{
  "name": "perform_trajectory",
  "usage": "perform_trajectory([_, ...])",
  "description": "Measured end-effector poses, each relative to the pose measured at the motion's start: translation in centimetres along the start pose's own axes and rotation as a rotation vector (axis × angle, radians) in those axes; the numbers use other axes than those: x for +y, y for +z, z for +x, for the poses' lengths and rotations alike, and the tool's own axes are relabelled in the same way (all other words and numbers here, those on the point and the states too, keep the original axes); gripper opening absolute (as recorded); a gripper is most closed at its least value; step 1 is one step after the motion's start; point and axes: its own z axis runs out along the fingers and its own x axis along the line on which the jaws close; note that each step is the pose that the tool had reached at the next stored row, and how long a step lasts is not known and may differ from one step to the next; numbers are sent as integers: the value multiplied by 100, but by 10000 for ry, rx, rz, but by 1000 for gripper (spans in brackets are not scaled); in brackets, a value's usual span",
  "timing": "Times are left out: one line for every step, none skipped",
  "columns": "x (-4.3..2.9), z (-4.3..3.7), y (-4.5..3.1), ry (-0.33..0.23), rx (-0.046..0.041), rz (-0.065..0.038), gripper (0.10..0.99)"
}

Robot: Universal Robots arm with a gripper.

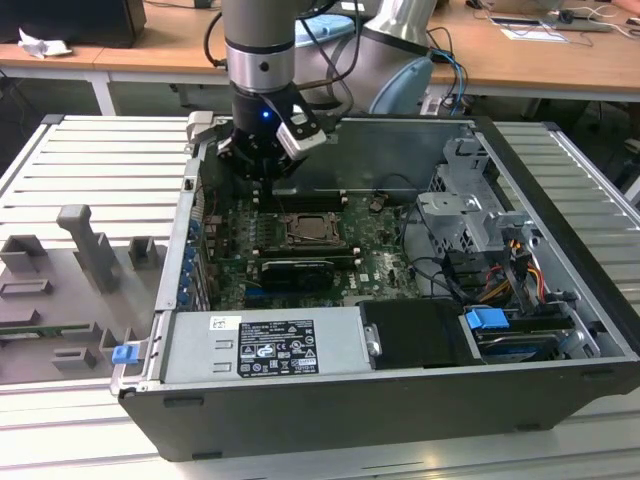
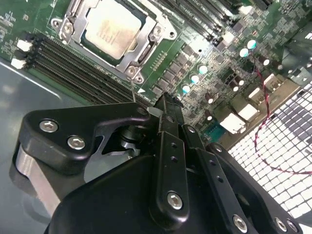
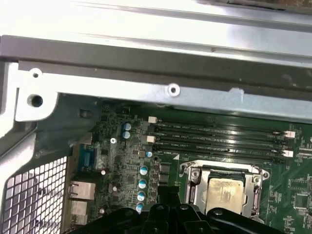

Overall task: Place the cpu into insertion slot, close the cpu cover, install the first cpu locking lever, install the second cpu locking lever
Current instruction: 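Install the first cpu locking lever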

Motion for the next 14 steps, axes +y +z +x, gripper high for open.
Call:
perform_trajectory([15,0,1,0,0,0,106])
perform_trajectory([41,2,2,-1,0,0,106])
perform_trajectory([76,5,3,-2,0,0,106])
perform_trajectory([89,8,3,-1,1,0,106])
perform_trajectory([100,7,3,-1,1,1,106])
perform_trajectory([103,7,2,-2,2,2,106])
perform_trajectory([109,7,3,0,0,0,106])
perform_trajectory([120,5,3,-1,0,0,106])
perform_trajectory([128,5,3,0,1,1,106])
perform_trajectory([131,4,3,-1,2,1,106])
perform_trajectory([132,4,2,-2,3,2,106])
perform_trajectory([133,-5,3,-2,2,1,106])
perform_trajectory([131,-27,4,0,0,-1,106])
perform_trajectory([128,-52,4,0,0,0,106])
